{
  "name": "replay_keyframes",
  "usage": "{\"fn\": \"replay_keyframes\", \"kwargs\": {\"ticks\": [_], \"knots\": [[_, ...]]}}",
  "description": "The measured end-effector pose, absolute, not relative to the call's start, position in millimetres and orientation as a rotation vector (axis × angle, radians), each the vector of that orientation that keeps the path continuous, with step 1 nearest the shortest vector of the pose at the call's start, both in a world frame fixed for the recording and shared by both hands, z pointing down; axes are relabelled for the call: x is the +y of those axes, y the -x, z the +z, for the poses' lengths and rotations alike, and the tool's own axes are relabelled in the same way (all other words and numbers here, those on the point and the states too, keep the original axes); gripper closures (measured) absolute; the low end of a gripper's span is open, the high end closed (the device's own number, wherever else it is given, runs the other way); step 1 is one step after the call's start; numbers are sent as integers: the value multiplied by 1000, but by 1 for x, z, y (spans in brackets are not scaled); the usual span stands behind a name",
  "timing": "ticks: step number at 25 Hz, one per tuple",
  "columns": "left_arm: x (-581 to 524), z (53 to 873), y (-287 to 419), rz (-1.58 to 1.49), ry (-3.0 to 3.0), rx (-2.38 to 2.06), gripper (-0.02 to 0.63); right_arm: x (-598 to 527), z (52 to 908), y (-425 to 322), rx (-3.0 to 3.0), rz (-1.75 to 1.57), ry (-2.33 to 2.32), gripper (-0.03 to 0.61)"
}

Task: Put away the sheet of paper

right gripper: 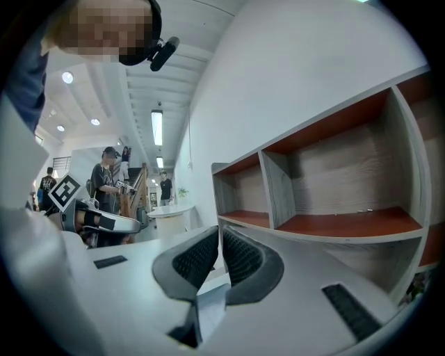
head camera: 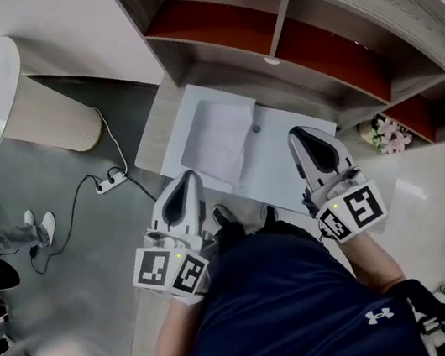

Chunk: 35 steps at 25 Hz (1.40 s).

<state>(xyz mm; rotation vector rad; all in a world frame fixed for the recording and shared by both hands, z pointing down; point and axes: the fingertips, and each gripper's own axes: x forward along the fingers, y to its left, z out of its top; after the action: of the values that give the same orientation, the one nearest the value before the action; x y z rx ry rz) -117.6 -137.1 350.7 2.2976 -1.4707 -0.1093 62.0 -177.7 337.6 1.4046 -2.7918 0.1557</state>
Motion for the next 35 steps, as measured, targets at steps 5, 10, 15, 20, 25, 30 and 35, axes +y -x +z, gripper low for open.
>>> {"fn": "replay_keyframes", "kwargs": {"ticks": [5, 10, 15, 20, 25, 30, 35], "knots": [[-138, 353, 121, -108, -2296, -1466, 598, -179, 340, -58, -2790, 170, -1403, 551], [-141, 355, 125, -102, -2290, -1461, 598, -182, 343, -55, -2782, 187, -1406, 551], [-143, 355, 126, -102, -2290, -1461, 598, -184, 344, -54, -2783, 196, -1407, 551], [-146, 357, 126, -99, -2290, -1457, 598, -186, 344, -53, -2787, 195, -1398, 552], [-149, 357, 127, -97, -2290, -1455, 598, -188, 343, -51, -2797, 199, -1393, 555], [-152, 358, 127, -96, -2287, -1449, 598, -191, 341, -50, -2799, 199, -1392, 555], [-154, 360, 128, -95, -2285, -1448, 598, -192, 343, -49, -2797, 205, -1388, 555]]}}
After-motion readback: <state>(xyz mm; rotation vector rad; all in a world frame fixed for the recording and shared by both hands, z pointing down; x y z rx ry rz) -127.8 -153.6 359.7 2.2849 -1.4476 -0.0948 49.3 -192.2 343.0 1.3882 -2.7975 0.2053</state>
